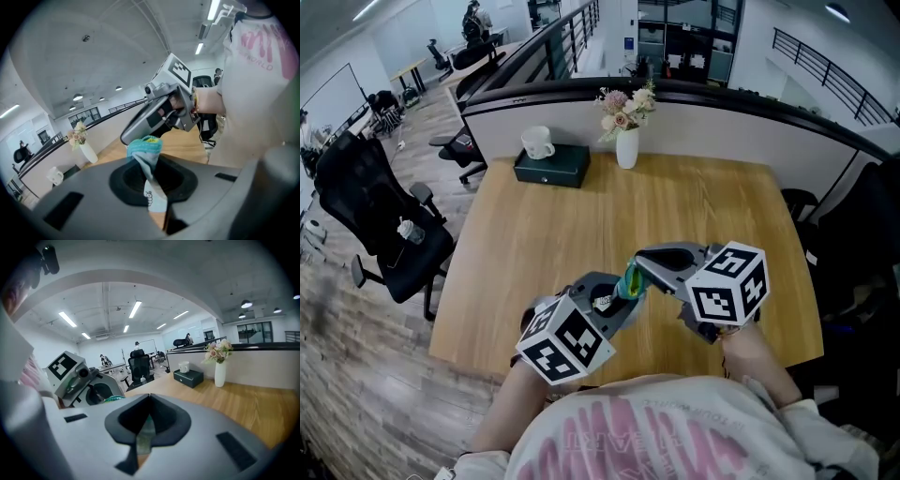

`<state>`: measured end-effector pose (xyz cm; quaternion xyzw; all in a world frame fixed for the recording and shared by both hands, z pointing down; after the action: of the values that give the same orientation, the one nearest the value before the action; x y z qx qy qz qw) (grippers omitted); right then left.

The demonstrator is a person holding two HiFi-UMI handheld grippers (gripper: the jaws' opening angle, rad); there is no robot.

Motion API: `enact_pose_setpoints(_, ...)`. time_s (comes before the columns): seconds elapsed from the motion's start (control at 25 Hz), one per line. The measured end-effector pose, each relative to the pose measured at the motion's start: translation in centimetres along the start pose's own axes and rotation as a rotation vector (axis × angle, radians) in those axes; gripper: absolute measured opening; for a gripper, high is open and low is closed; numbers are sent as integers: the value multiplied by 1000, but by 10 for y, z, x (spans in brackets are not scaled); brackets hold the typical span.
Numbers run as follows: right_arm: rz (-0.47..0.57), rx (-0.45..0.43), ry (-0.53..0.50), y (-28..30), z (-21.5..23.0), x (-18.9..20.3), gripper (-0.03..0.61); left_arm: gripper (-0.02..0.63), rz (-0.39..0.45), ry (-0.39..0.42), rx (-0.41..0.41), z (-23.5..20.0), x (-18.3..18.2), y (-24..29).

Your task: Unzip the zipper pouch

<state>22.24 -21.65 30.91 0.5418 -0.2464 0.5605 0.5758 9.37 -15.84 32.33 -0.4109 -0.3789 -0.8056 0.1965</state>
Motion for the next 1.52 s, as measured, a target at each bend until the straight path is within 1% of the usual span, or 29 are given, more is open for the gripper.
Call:
enact_pose_setpoints(0.08,1,26,3,-1,3,3,3,28,7,-20,-4,-1,1,0)
enact_pose_setpoints(0.2,16,41,21,-4,7,6,3,28,19,-53,-10,-2,3,0)
enact_pose_setpoints(0.44,19,97,22,-10,15,9,3,28,38,-85,-24,-5,3,-2)
enact_pose_setpoints(0.52,28,107,26,-12,16,9,3,28,45,-99,-41,-7,4,-3)
enact_pose_setpoints(0.72,44,167,11,-18,21,6,3,29,92,-150,-107,-15,3,-8)
enact_pose_setpoints(0.92,54,204,8,-23,27,5,3,28,119,-205,-116,-23,3,-11)
enact_pose_setpoints(1.12,71,231,10,-30,33,5,3,28,150,-232,-141,-27,3,-11)
enact_pose_setpoints(1.52,89,286,19,-44,40,5,3,28,182,-266,-108,-30,1,-14)
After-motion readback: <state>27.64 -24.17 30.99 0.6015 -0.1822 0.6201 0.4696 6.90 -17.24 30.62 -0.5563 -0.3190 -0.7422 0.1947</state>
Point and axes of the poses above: the fingertips, and each gripper's own axes: y forward along the fingers, z to its right, x out of its underside, the point moved 9 cm from there along -y, backward along the fingers, and after that the axes turned 13 degrees about -x, right-handed, at the moved point
